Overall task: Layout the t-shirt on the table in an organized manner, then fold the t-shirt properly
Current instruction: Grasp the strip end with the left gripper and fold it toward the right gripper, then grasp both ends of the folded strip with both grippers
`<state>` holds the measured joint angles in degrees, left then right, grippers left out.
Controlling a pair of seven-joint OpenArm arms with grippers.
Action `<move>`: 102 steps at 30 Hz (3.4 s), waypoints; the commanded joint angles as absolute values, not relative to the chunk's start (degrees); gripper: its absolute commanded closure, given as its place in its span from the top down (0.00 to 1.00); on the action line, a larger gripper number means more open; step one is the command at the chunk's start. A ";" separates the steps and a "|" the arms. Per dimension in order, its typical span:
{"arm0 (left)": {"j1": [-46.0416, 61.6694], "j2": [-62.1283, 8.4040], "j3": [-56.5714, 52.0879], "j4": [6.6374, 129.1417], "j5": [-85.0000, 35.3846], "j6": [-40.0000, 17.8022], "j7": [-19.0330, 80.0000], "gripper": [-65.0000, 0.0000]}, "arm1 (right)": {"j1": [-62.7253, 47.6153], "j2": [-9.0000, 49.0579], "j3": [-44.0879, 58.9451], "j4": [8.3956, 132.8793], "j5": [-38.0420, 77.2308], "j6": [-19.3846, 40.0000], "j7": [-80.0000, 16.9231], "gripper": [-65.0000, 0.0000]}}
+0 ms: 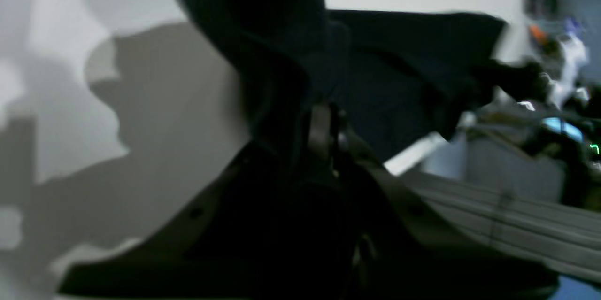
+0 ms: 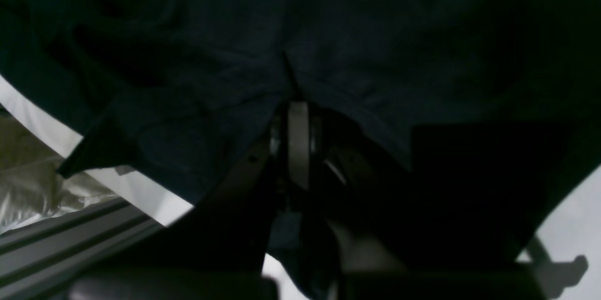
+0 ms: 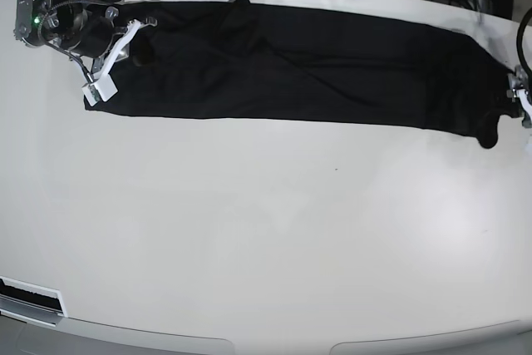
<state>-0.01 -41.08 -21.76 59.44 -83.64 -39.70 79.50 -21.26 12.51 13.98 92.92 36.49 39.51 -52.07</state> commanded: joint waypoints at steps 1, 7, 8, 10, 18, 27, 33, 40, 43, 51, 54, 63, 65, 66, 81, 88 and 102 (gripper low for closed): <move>0.14 -41.87 -22.20 61.43 -85.00 -40.00 79.88 0.00 | -21.10 13.15 14.15 93.76 37.52 40.00 -51.42 0.00; 4.08 -34.96 -22.20 70.78 -85.00 -40.00 79.88 0.00 | -21.08 13.15 14.15 93.76 37.50 40.00 -51.37 0.00; 4.69 -33.58 -22.17 72.25 -85.00 -40.00 79.83 0.00 | -21.10 13.15 14.15 93.76 37.47 40.00 -51.37 0.00; 5.56 -31.11 -22.13 74.22 -85.00 -40.00 79.79 0.00 | -21.12 13.15 14.15 93.73 37.26 40.00 -51.42 0.00; 5.67 -23.83 -22.06 74.59 -85.00 -40.00 77.54 0.00 | -21.10 13.15 14.15 93.76 37.26 40.00 -51.42 0.00; 5.67 -19.49 -17.50 74.59 -81.97 -40.00 72.58 0.00 | -21.08 13.15 14.15 93.76 37.30 40.00 -51.44 0.00; 5.67 -18.20 -14.44 74.59 -81.73 -40.00 70.74 0.32 | -21.10 13.17 14.15 93.73 37.28 40.00 -51.66 0.00; 5.58 -17.80 -13.08 75.02 -85.00 -40.00 71.11 0.65 | -21.10 13.17 14.15 93.76 37.30 40.00 -51.70 0.00; 5.26 -17.80 -13.08 77.03 -85.00 -40.00 75.57 0.65 | -21.10 13.17 14.15 93.76 37.54 40.00 -51.68 0.00; 4.91 -18.22 -15.88 87.72 -85.00 -40.00 79.40 0.35 | -21.10 13.17 14.15 93.76 37.54 40.00 -51.66 0.00; 4.91 -18.24 -15.64 90.96 -85.00 -39.05 80.00 0.34 | -21.08 13.17 14.15 93.76 37.56 40.00 -51.64 0.00; 4.27 -18.46 -29.50 95.04 -85.00 -40.00 79.85 0.00 | -21.10 13.17 14.15 93.76 37.56 40.00 -51.86 0.00; 4.29 -19.25 -35.77 95.02 -82.65 -40.00 76.51 0.00 | -21.12 13.17 14.15 93.76 37.54 40.00 -51.88 0.00; 4.47 -19.68 -38.15 95.02 -78.96 -40.00 74.63 0.00 | -21.10 13.17 14.15 93.76 37.54 40.00 -51.99 0.00; 12.86 -19.97 -17.76 94.37 -56.45 -34.98 64.88 0.00 | -20.93 13.17 14.15 93.76 42.00 40.00 -52.10 0.00; 12.84 -19.99 -2.00 94.39 -74.13 -40.00 72.27 0.00 | -20.95 13.19 14.15 93.76 41.95 40.00 -52.56 0.00; 7.92 -19.97 -11.16 94.85 -85.00 -40.00 76.73 0.00 | -18.31 13.21 14.31 96.68 41.60 40.00 -53.15 0.00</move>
